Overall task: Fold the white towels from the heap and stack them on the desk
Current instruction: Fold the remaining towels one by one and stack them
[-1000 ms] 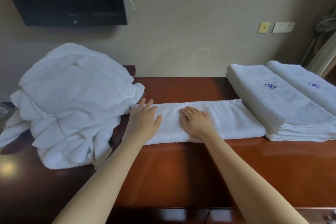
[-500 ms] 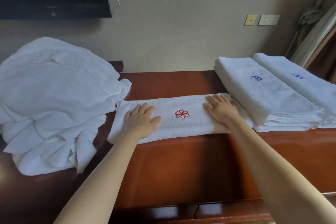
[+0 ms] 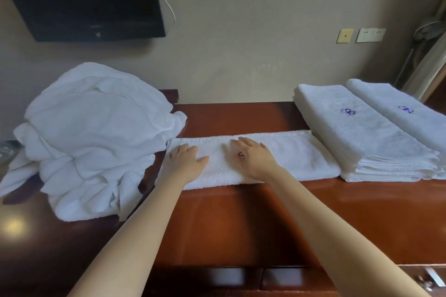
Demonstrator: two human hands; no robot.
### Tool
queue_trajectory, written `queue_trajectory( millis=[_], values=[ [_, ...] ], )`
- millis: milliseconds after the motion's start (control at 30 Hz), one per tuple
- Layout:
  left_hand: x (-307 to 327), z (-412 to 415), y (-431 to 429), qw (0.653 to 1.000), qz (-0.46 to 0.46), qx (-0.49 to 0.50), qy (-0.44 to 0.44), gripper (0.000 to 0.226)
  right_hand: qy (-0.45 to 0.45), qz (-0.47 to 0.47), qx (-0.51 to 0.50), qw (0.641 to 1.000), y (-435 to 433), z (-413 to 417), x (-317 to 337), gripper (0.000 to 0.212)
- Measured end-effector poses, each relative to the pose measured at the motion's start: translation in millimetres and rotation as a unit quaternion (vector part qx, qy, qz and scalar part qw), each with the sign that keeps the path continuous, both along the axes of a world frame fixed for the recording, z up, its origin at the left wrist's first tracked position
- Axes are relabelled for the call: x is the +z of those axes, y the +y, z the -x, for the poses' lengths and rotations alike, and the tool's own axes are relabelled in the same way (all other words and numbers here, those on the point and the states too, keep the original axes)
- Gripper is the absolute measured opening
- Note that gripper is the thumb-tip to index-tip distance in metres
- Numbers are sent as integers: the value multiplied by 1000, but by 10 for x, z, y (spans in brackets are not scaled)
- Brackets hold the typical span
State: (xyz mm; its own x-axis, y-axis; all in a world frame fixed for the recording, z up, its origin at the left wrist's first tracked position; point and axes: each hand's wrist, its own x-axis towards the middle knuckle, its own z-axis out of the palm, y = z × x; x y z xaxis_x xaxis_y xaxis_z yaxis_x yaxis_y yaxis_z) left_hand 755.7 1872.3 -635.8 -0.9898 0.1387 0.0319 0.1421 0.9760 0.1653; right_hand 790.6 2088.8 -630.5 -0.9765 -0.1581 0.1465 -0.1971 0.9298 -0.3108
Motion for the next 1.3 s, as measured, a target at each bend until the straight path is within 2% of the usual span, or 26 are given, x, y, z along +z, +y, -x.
queue_trajectory(
  millis=[100,200,267,367,467,533,633,767,833,933,1033,1167,1233,1300],
  values=[
    [12,-48,-264,998,-13,64,21,59,-38,-38,2,999,-119,-10,-100,53],
    [30,-78,-515,994,-59,96,7,63,-46,-51,-12,998,-103,-11,-145,55],
    [56,-81,-602,991,-111,78,1,61,-49,-38,-12,998,-88,-11,-147,55],
    [99,-87,-657,978,-190,46,-70,72,-51,-29,-9,998,-62,-38,-154,54],
    [145,-123,-660,972,-202,15,-118,79,-48,-33,-6,998,-44,-86,-173,54],
    [163,-134,-633,968,-206,-15,-145,74,-47,-38,-8,998,-50,-113,-174,54],
    [188,-183,-564,962,-221,-8,-158,52,-39,-30,-9,999,-63,-151,-148,52],
    [355,-197,-413,982,-162,-59,-72,33,-10,135,-33,990,42,-244,7,28],
    [486,-213,-264,987,-144,-69,-33,30,38,117,-72,990,241,-277,94,23],
    [634,-289,34,993,-65,-87,-37,35,68,67,-163,982,699,-333,170,29],
    [738,-345,358,994,43,-89,-39,28,24,50,-245,968,1154,-377,171,40],
    [696,-429,772,978,165,-112,-67,40,-20,2,-257,966,1368,-400,80,45],
    [615,-426,859,974,179,-107,-91,51,-15,-9,-253,967,1336,-403,21,42],
    [557,-389,822,979,150,-95,-96,58,-13,1,-253,967,1304,-419,30,42]
  ],
)
